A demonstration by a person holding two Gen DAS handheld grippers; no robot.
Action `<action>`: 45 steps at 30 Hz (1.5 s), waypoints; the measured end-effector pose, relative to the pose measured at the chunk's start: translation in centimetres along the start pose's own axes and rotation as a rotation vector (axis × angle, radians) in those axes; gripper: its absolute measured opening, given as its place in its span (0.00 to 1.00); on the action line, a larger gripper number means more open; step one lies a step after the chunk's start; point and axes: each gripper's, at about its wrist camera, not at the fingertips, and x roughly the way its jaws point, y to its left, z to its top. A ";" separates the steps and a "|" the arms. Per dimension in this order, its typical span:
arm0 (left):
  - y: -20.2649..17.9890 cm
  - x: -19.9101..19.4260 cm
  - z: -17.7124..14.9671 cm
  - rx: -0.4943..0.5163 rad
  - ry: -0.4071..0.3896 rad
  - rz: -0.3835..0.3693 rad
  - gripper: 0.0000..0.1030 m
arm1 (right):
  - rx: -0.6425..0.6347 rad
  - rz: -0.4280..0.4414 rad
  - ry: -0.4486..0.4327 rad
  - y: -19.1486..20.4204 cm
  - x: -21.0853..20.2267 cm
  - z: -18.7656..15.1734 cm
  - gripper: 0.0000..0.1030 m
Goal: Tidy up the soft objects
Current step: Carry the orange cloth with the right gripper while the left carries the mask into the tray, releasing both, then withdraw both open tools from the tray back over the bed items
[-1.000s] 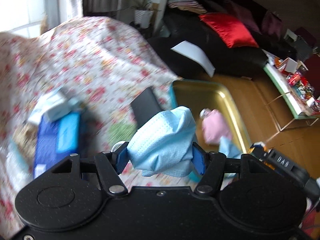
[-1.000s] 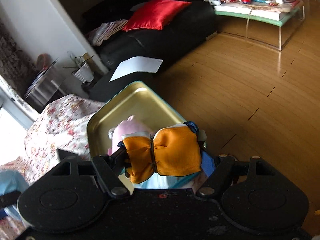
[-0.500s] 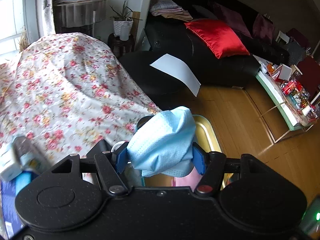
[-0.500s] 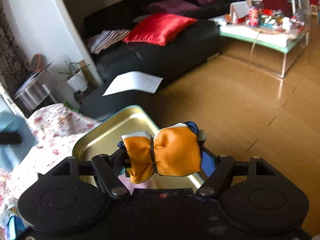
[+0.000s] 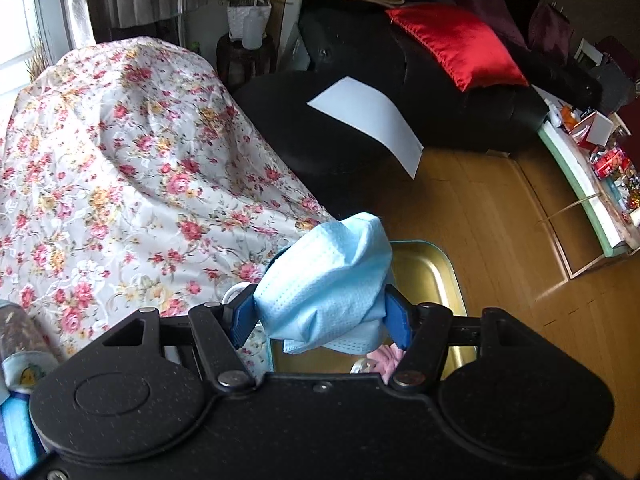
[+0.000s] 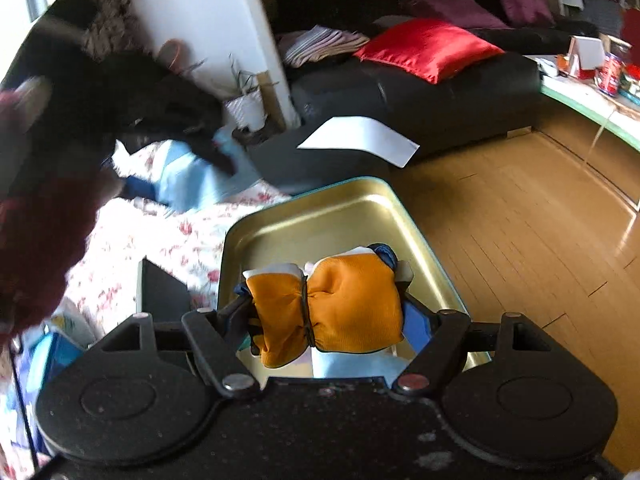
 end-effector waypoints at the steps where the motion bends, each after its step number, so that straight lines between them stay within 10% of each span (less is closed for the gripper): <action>1: -0.2 0.4 0.2 0.000 0.010 -0.001 0.58 | -0.009 0.001 0.004 0.1 0.1 0.0 0.73; 9: -1.4 2.6 0.7 -0.008 0.053 -0.016 0.80 | -0.029 0.031 0.052 0.2 1.0 0.3 0.76; 24: 0.9 -0.2 -0.7 -0.018 0.045 -0.022 0.81 | 0.018 -0.046 0.017 -0.5 0.7 0.3 0.89; 45: 14.8 -12.6 -9.1 -0.075 0.010 0.095 0.87 | 0.089 -0.168 0.011 -1.0 0.2 -1.2 0.95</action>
